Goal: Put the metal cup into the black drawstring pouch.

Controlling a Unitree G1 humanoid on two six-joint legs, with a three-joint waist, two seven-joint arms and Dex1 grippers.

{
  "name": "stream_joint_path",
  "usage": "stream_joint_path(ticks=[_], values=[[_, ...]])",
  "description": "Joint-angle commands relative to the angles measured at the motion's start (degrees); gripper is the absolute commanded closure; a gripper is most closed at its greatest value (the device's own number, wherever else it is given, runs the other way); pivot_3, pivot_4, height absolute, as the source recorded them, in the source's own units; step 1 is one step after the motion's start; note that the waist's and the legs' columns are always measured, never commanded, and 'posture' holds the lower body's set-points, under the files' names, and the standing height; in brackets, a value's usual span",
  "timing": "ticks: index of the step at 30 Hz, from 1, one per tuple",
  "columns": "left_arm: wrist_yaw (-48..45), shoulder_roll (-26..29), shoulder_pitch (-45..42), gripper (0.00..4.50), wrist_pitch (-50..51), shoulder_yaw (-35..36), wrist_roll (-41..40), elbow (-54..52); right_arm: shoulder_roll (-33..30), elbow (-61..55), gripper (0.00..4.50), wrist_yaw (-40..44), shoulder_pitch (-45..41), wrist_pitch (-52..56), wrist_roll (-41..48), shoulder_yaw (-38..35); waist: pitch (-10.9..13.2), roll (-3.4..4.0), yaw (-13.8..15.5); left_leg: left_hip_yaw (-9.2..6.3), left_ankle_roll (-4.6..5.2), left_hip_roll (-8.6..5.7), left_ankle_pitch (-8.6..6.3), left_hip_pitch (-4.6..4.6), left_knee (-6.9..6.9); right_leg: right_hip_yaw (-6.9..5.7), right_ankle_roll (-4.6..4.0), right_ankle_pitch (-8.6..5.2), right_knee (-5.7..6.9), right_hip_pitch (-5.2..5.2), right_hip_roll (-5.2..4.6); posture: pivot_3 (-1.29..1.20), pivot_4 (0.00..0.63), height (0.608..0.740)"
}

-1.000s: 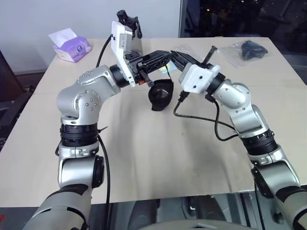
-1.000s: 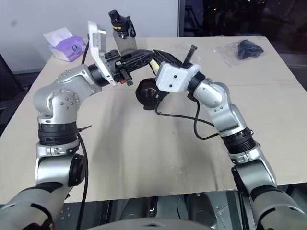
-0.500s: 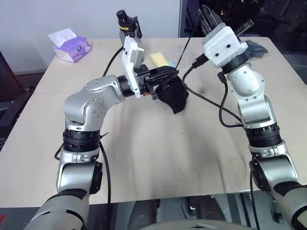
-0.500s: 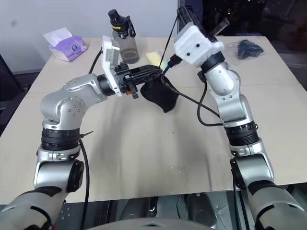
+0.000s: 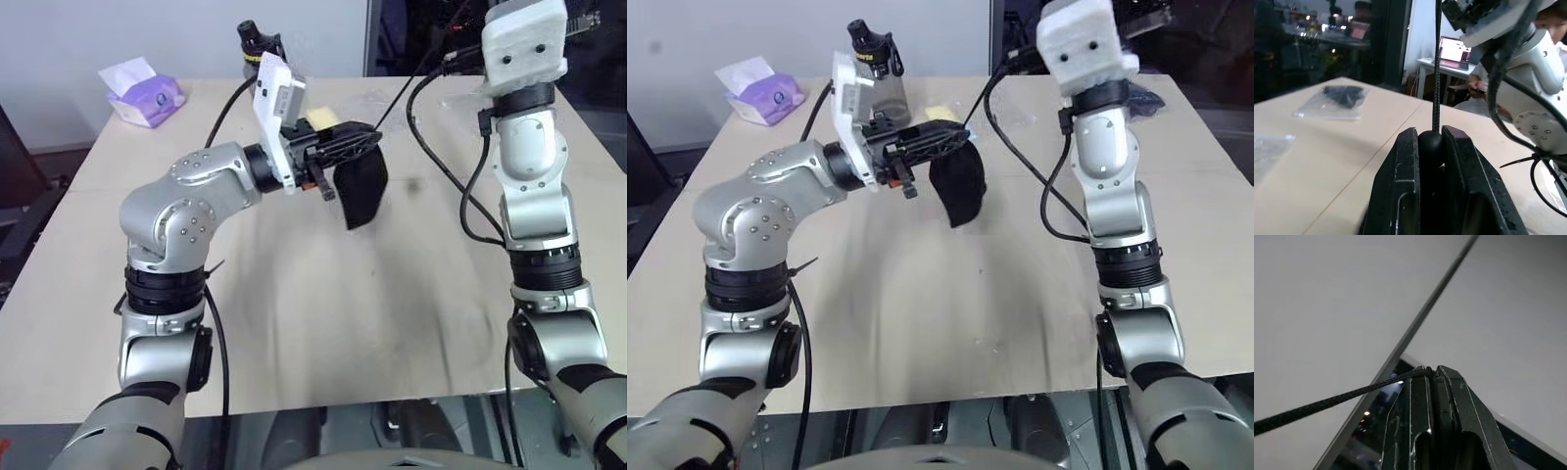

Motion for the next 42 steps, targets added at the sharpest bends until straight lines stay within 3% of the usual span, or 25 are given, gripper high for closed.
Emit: stream_joint_path(ticks=[1,6,9,15,25,28,31,37,42], values=[[-1.3,1.5,3.4,3.04,1.8,0.5,0.0,2.4,-1.4,-3.4,4.50,-3.8,-4.0,0.3,2.8,-8.0,0.0,0.09,0.0,0.00,0.00,0.00,0.00,0.01,0.00,0.00,0.00,0.00,0.01,0.00,0.00,0.00,0.150,0.740],[-1.1,1.0,3.5,0.61,-1.5,1.0,2.0,4.3,0.2,-1.8,4.50,6.7,-1.8,0.9,7.8,-2.4,0.0,0.07,-0.2,0.02,0.01,0.00,0.00,0.01,0.00,0.00,0.00,0.00,-0.01,0.00,0.01,0.00,0.150,0.740],[-2.2,0.9,4.3,0.61,-1.6,1.7,1.1,3.8,1.0,-3.0,4.50,14.8,2.0,2.7,11.4,1.3,0.0,0.07,-0.3,0.05,0.01,0.03,-0.01,0.06,-0.01,0.04,0.00,0.00,0.01,0.02,0.04,0.00,0.150,0.740],[-2.4,2.9,7.4,0.61,-3.0,2.5,3.2,4.1,0.4,-6.2,4.50,19.4,6.7,4.0,13.3,1.8,0.0,0.08,0.1,0.04,0.01,0.00,0.00,-0.08,-0.03,0.01,0.00,0.00,-0.05,-0.03,-0.02,0.00,0.150,0.740],[-6.0,13.4,22.7,0.61,-3.8,8.1,4.0,2.1,-3.7,-9.8,4.50,27.8,15.7,9.4,19.7,-0.5,0.0,0.07,0.1,-0.02,0.01,0.07,0.00,0.00,-0.07,-0.05,-0.01,-0.01,-0.01,-0.03,0.03,0.00,0.150,0.740],[-7.9,15.2,28.0,0.54,-6.6,8.9,5.8,2.1,-6.3,-12.7,3.54,37.5,23.2,15.6,26.8,1.2,0.0,0.07,0.4,0.01,0.01,0.06,-0.01,0.00,-0.05,-0.05,-0.01,-0.01,-0.04,0.00,-0.01,0.00,0.150,0.740],[-9.9,15.8,33.1,0.54,-8.8,9.6,6.3,1.4,-10.5,-12.0,2.18,42.6,31.8,12.7,26.4,1.5,0.0,0.06,0.6,0.01,0.02,0.06,-0.01,0.02,-0.06,-0.07,-0.01,-0.02,-0.12,0.07,-0.03,0.00,0.150,0.740],[-7.0,16.6,38.4,0.54,-11.5,11.3,9.7,-1.4,-17.4,-9.3,2.18,56.1,43.5,8.6,36.2,-5.9,0.0,0.05,1.1,0.13,0.02,0.04,-0.01,0.09,0.01,-0.01,-0.22,-0.15,-0.15,0.14,-0.09,0.00,0.150,0.740],[-4.2,14.7,39.1,0.54,-19.0,9.9,15.8,-1.6,-21.6,1.5,2.18,67.0,47.6,7.9,42.9,-11.6,0.0,0.02,1.5,0.15,0.02,0.04,-0.01,0.14,0.01,0.00,-0.22,-0.16,-0.15,0.19,-0.07,0.00,0.150,0.740]])
